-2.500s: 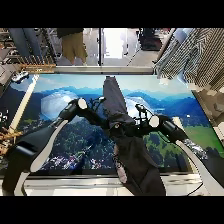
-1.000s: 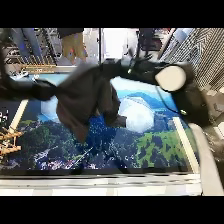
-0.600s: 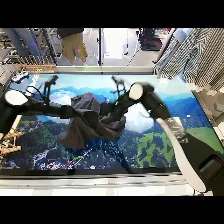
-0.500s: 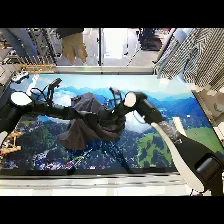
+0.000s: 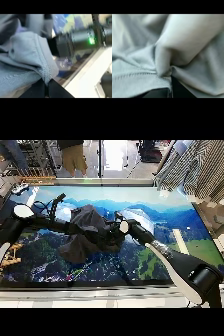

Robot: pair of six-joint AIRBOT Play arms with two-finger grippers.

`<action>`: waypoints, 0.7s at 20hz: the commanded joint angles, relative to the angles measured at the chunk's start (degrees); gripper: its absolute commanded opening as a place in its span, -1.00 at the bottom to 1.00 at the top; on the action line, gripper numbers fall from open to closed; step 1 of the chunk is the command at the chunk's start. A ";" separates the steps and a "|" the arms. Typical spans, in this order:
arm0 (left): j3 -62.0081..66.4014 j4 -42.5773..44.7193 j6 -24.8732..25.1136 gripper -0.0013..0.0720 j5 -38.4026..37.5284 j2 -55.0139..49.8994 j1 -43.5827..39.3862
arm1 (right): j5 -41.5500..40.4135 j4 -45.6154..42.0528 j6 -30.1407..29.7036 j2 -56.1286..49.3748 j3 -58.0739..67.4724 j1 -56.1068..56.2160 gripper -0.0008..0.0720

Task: Fold the clothes and pants, and hang the long-sleeved shirts on hangers.

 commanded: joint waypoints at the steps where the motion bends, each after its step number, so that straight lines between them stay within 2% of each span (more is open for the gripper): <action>1: -0.04 -0.76 1.29 -0.92 -3.50 0.48 0.24 | 0.35 -14.32 -6.21 1.20 7.26 -1.53 -0.90; 3: -0.04 -0.92 1.25 -0.92 -1.40 -0.39 -0.90 | -2.95 -21.29 -17.25 1.36 16.02 -1.64 -0.91; 4: -0.04 -0.98 1.22 -0.92 0.48 -1.31 -1.92 | -6.82 -21.79 -20.94 1.36 18.67 -1.66 -0.48; 5: -0.04 -1.01 1.22 -0.92 2.23 -2.32 -2.97 | -8.57 -21.42 -21.05 1.36 20.46 -1.66 0.21; 6: -0.04 -1.22 1.25 -0.92 3.26 -3.17 -3.69 | -5.29 -20.11 -17.86 1.38 21.46 -1.64 0.36; 7: -0.04 -2.29 1.27 -0.92 3.63 -3.87 -4.04 | 0.83 -18.43 -13.42 1.36 21.64 -1.64 0.36; 8: -0.04 -3.58 1.31 -0.92 3.87 -4.35 -4.22 | 8.74 -17.46 -8.09 1.31 20.96 -1.57 0.46; 9: -0.04 -4.33 1.92 -0.92 3.96 -4.52 -4.22 | 15.91 -16.46 -5.18 1.33 19.89 -1.57 0.52; 10: -0.04 -4.39 2.38 -0.92 4.11 -4.50 -4.17 | 21.22 -14.14 -5.05 1.33 18.45 -1.57 0.52; 12: -0.04 -4.37 2.38 -0.92 4.04 -4.50 -3.76 | 24.24 -2.40 -7.65 1.33 14.71 -1.36 0.51; 14: -0.04 -4.37 2.38 -0.92 3.98 -4.50 -3.41 | 18.88 2.89 -6.45 1.31 10.80 0.17 0.51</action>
